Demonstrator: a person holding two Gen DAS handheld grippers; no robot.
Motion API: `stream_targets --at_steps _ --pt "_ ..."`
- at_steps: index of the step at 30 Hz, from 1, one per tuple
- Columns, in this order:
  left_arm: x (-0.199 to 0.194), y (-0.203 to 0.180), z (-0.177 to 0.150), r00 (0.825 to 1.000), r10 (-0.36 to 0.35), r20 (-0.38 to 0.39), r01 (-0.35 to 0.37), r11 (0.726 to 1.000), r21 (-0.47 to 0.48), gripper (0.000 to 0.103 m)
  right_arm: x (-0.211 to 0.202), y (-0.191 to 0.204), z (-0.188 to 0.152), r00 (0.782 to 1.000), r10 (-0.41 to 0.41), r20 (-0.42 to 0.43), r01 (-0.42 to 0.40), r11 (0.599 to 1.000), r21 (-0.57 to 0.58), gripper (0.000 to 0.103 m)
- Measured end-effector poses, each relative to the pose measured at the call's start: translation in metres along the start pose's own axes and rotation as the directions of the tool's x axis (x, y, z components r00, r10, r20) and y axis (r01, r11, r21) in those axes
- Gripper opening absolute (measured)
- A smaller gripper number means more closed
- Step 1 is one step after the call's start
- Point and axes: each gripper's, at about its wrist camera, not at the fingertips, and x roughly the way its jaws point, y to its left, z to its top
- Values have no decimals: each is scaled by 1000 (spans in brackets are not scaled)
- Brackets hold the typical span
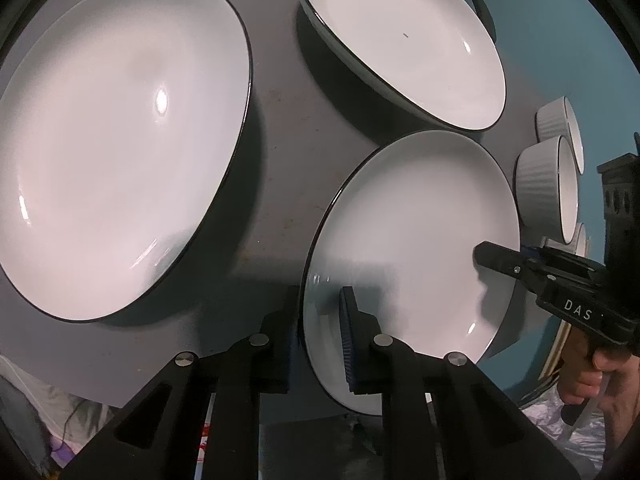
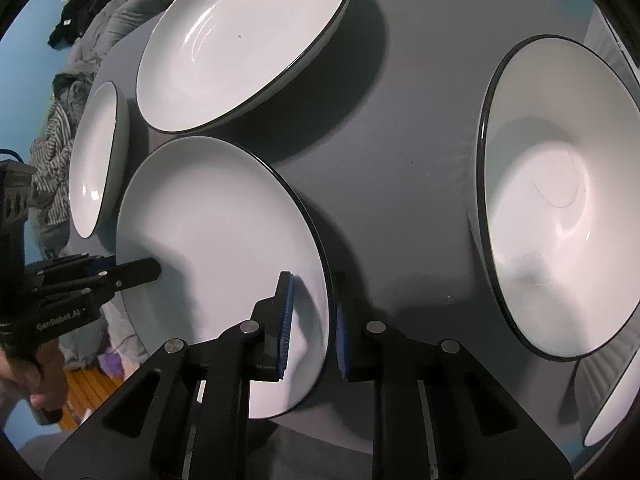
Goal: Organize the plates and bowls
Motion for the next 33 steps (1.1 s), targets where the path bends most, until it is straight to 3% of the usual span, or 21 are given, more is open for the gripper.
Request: stream_targets --at_steps 5,10,14,25,33 --pt "0 1 3 1000 -13 -6 13 1000 3 17 -2 -9 -3 999 33 -17 -32 999 44 16" --pt "5 8 -1 999 -31 -22 31 999 -23 17 -3 -7 -5 1000 20 -17 -20 1000 11 16" --pt "8 2 0 1000 -5 -16 5 1000 -17 19 4 13 6 1000 13 -24 -13 1000 3 16" --pt "-5 4 -3 1000 -5 -9 5 999 -36 19 -5 17 7 1000 24 -12 -24 999 38 15" --pt "-17 -14 1 1000 2 -10 -3 1000 -19 19 -16 19 11 999 34 -21 -33 999 43 15"
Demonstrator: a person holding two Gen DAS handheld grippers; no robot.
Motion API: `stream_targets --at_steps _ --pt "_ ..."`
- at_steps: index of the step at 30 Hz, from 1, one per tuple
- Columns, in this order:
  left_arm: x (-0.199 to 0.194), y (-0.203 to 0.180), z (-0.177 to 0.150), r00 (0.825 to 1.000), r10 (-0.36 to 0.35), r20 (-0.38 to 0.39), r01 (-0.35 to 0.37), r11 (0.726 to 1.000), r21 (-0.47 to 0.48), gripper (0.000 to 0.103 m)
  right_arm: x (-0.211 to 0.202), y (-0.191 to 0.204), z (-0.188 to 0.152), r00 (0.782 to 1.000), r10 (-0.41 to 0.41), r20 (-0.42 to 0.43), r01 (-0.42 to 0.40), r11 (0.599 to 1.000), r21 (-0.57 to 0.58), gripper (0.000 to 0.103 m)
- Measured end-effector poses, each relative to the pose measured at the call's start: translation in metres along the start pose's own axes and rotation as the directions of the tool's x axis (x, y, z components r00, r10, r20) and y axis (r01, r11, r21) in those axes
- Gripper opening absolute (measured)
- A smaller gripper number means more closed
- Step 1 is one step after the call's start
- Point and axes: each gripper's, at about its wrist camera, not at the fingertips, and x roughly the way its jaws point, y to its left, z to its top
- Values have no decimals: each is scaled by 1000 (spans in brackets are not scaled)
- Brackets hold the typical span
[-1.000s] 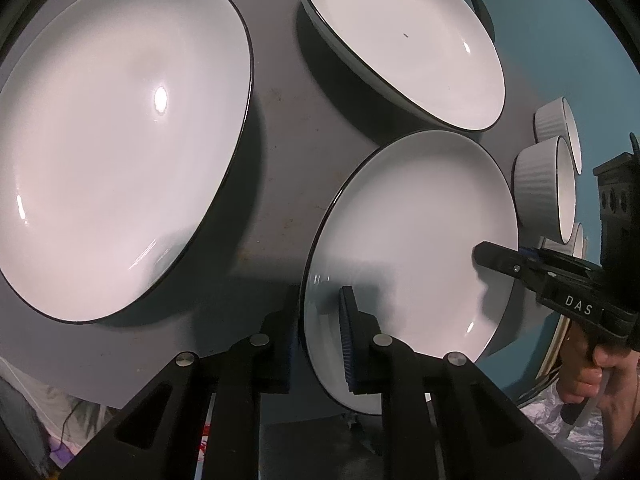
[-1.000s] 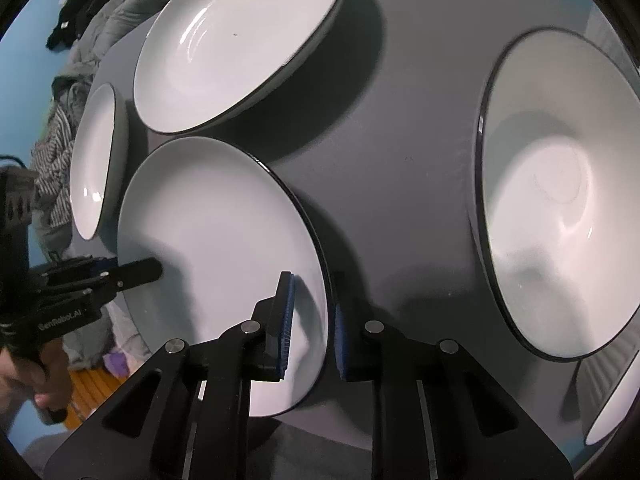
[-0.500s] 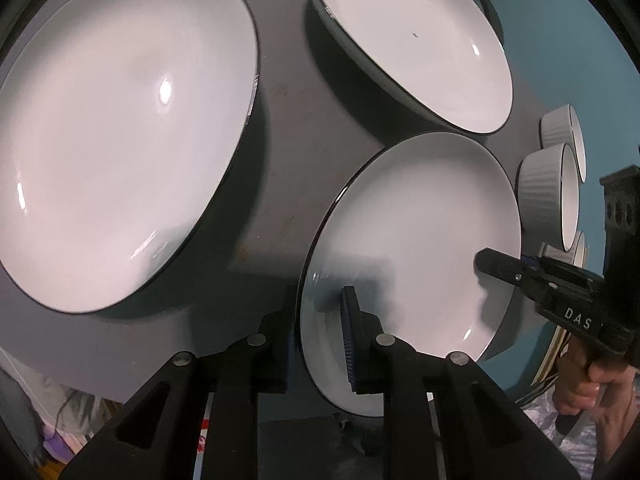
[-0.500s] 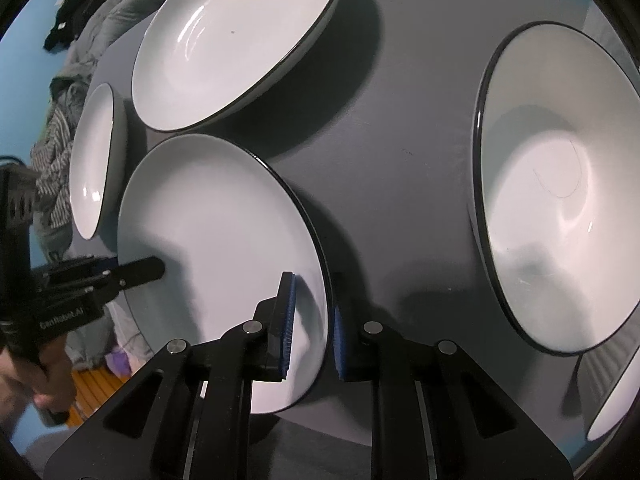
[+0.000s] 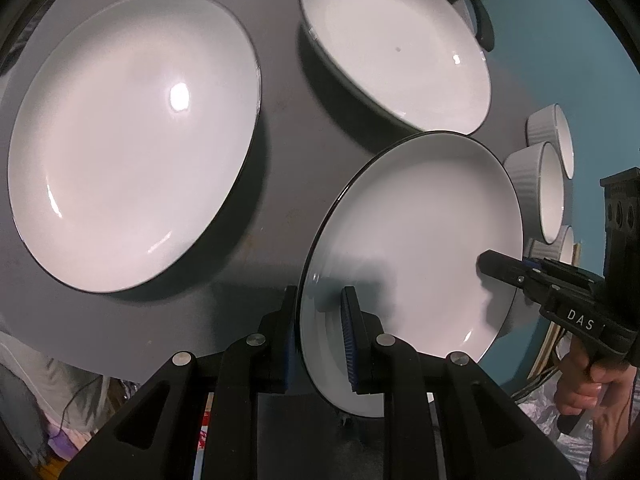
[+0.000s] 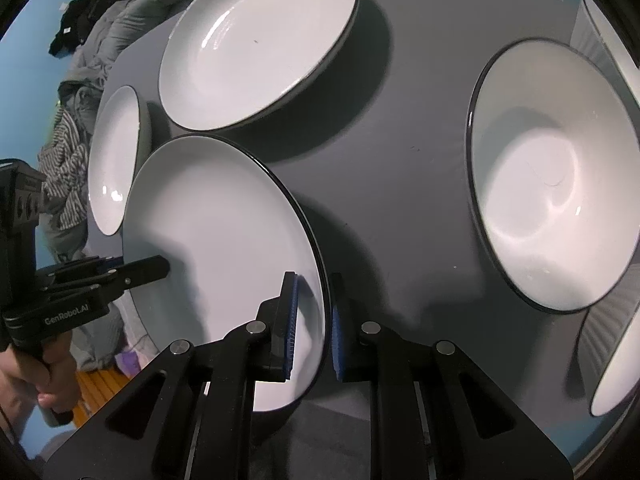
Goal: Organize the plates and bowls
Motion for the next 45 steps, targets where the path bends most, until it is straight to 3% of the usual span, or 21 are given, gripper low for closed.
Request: stream_targets --at_steps 10,20,32,45 --pt "-24 -16 44 998 21 61 -25 997 66 20 -12 2 26 1000 5 23 -5 1000 2 14" --pt "-41 -21 94 991 47 123 -59 994 96 20 -22 19 80 999 3 48 -2 999 -38 14" --pt "-31 -11 144 988 104 115 -114 990 86 21 -9 20 134 999 23 28 -22 1000 -9 15" --pt "-17 3 165 987 150 59 -154 986 62 22 4 17 163 999 -7 -38 7 1000 -17 16"
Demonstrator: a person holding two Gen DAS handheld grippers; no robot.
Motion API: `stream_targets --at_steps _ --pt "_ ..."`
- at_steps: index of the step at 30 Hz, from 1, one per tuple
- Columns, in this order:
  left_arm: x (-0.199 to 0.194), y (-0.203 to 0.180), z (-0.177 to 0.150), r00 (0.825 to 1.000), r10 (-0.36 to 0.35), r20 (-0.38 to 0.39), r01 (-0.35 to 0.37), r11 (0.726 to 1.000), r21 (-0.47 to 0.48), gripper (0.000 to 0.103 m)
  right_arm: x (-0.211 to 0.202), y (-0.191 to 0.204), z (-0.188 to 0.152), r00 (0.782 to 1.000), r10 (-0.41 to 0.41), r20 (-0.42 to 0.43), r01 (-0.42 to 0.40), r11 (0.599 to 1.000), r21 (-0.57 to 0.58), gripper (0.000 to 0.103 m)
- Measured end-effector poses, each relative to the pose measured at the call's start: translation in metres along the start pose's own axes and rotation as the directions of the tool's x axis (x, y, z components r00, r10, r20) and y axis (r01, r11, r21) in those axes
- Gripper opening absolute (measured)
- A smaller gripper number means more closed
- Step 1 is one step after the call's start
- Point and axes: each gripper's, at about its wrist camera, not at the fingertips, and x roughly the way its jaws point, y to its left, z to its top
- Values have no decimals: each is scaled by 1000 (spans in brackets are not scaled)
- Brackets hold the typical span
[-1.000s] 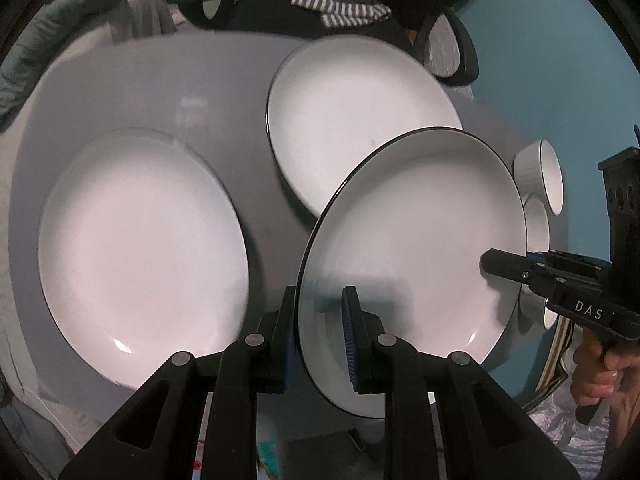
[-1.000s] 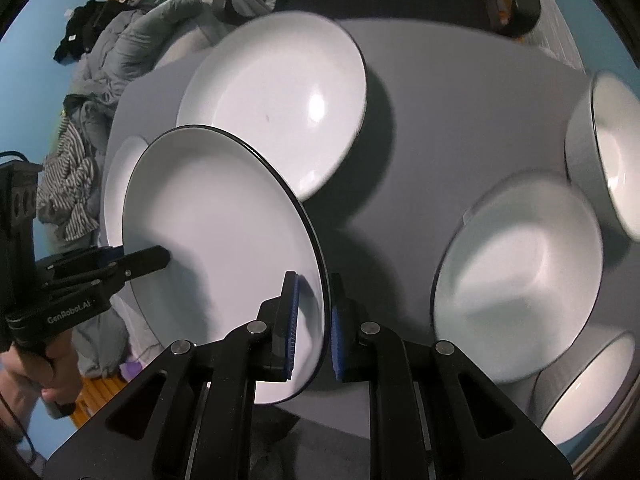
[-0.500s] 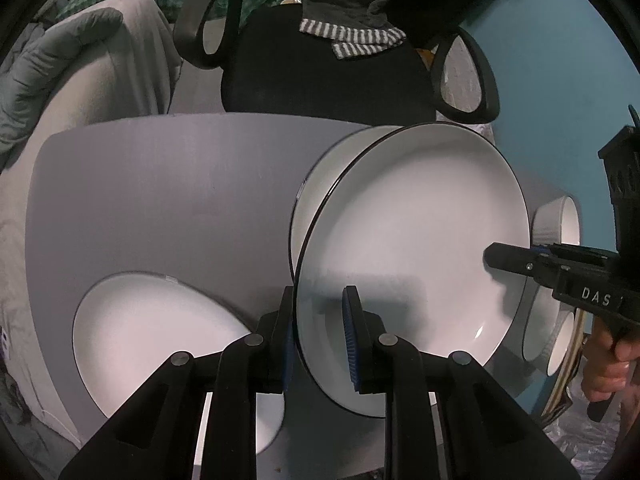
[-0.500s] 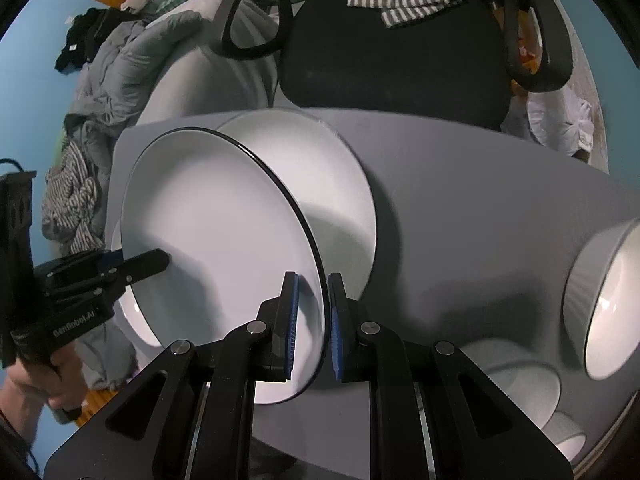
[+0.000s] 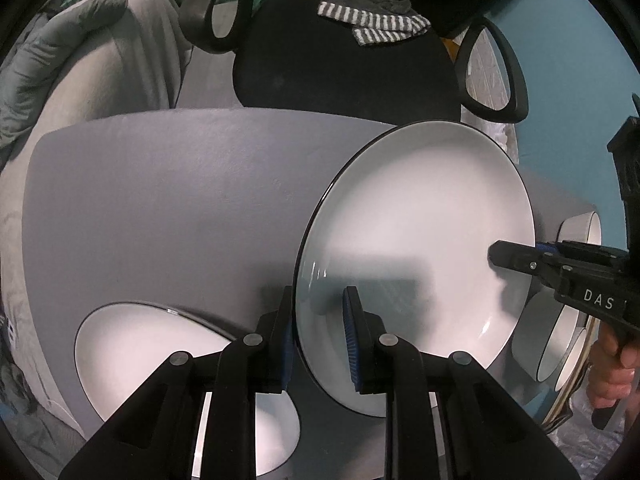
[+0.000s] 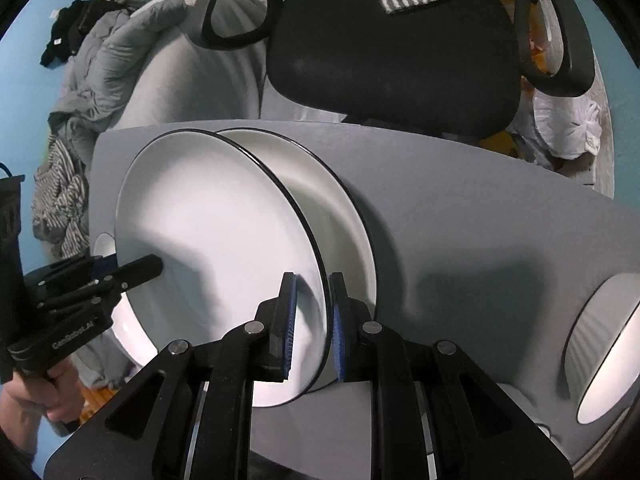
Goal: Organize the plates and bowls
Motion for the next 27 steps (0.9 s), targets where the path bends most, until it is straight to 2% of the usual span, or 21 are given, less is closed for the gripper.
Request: stream_targets --at_steps 10,13,16,18,20,22,24,27 --pt "5 -4 6 1000 11 -24 -10 1000 22 22 4 3 11 996 -77 -42 78 997 3 19" --pt "5 -6 8 999 15 -28 -14 999 46 22 6 8 12 992 -105 -64 105 994 -3 24" --pt "7 -8 11 999 30 -34 -28 997 65 29 8 14 15 989 -117 -92 118 993 -1 39" --pt "9 -8 10 998 45 -39 -42 997 71 41 12 18 18 985 -127 -116 127 992 -3 47" --pt "9 -8 10 998 49 -39 -46 997 69 42 17 20 22 982 -115 -151 118 993 12 59" --pt "7 -8 8 998 56 -35 -53 996 66 44 20 23 27 973 -135 -190 143 989 27 59" --pt "4 -6 7 998 62 -26 -61 996 61 52 22 25 32 964 -159 -215 170 985 35 59" --pt "0 -2 7 998 65 -15 -64 997 54 52 21 27 35 957 -184 -225 199 979 47 59"
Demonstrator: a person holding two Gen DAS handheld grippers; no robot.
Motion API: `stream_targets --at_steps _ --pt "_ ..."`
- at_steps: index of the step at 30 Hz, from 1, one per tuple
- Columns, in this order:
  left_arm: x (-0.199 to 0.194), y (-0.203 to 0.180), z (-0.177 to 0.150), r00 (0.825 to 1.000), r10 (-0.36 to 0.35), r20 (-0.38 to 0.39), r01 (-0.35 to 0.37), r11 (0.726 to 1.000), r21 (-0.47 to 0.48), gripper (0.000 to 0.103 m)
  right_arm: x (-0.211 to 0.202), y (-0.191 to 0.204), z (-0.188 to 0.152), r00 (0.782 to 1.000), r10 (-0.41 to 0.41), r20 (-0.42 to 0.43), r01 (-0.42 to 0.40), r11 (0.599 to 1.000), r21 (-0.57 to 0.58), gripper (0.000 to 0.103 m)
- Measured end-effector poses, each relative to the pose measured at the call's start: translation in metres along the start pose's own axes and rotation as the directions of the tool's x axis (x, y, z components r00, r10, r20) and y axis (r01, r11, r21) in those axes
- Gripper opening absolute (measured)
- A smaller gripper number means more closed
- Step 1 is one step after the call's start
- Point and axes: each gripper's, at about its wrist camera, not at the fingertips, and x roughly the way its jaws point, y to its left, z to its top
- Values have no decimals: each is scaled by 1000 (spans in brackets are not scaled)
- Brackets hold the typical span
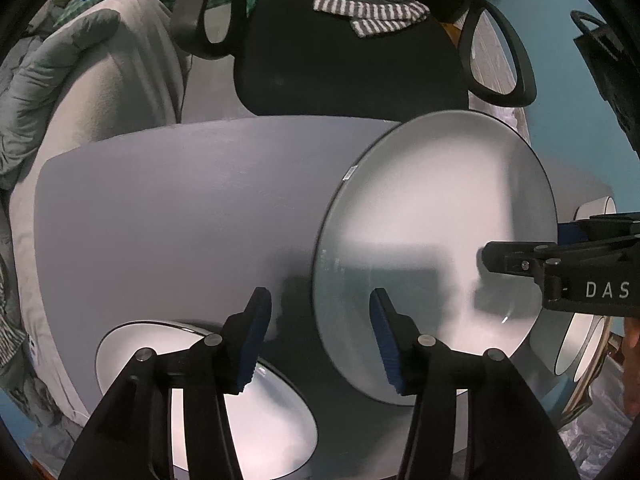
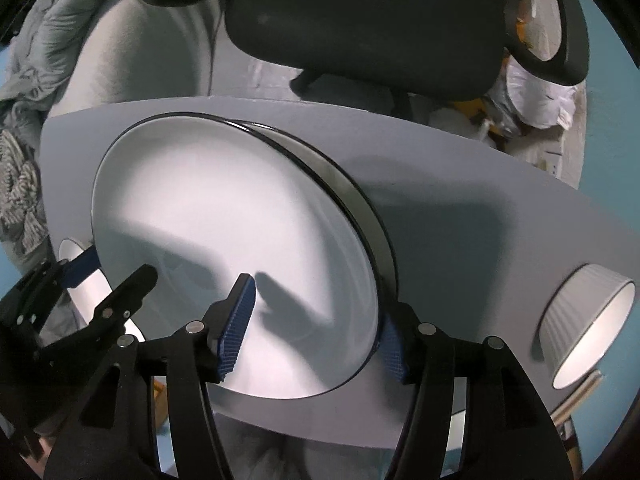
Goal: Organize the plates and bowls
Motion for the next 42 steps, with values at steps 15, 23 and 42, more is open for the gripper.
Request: stream_targets --at_steps 15,23,42 --pt "-15 -2 -1 999 -8 37 10 999 -33 55 -11 7 -11 989 -131 68 133 991 -23 66" --pt "-34 2 -15 997 22 76 -19 999 -42 61 -26 20 -20 963 -216 159 232 968 -94 67" --pt "-72 86 -84 990 58 127 -31 977 -209 71 -57 86 -48 913 -258 316 365 861 -355 67"
